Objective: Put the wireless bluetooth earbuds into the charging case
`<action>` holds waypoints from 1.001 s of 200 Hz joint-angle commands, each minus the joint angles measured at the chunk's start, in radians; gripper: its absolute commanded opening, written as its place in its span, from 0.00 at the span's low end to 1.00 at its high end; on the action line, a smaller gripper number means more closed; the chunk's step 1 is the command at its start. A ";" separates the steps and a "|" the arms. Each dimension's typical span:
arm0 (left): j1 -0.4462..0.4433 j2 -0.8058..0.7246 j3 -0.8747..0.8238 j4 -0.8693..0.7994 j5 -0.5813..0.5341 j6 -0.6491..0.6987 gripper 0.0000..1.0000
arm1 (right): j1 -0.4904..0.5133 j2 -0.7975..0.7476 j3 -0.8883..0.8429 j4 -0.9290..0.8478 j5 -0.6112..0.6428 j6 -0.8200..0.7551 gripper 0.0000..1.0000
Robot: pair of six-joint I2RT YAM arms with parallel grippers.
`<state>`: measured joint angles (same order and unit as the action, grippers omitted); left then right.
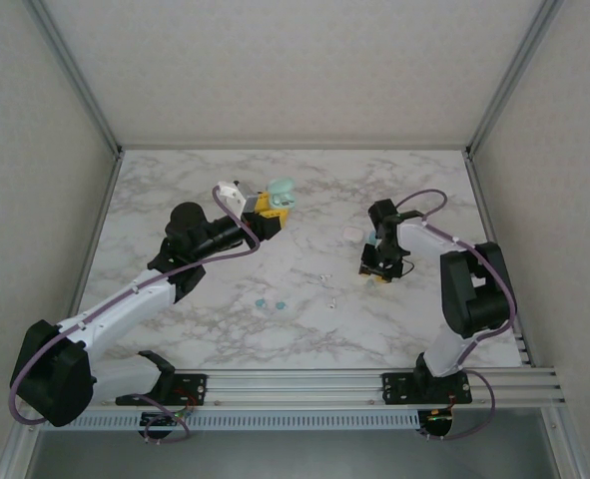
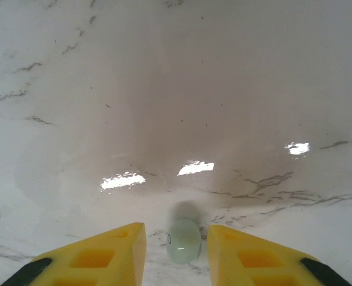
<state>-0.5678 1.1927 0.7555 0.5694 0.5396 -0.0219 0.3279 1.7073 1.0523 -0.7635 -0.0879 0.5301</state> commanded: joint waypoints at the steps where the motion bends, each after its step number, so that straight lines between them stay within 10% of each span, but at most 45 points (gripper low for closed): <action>1: -0.007 -0.028 0.013 -0.006 -0.014 0.015 0.29 | 0.023 0.034 0.036 -0.053 0.057 -0.020 0.33; 200: -0.007 -0.027 0.017 -0.015 -0.009 0.009 0.29 | 0.064 0.091 0.071 -0.094 0.096 -0.066 0.26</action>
<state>-0.5678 1.1835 0.7555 0.5446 0.5365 -0.0185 0.3786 1.7943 1.1015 -0.8276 -0.0185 0.4808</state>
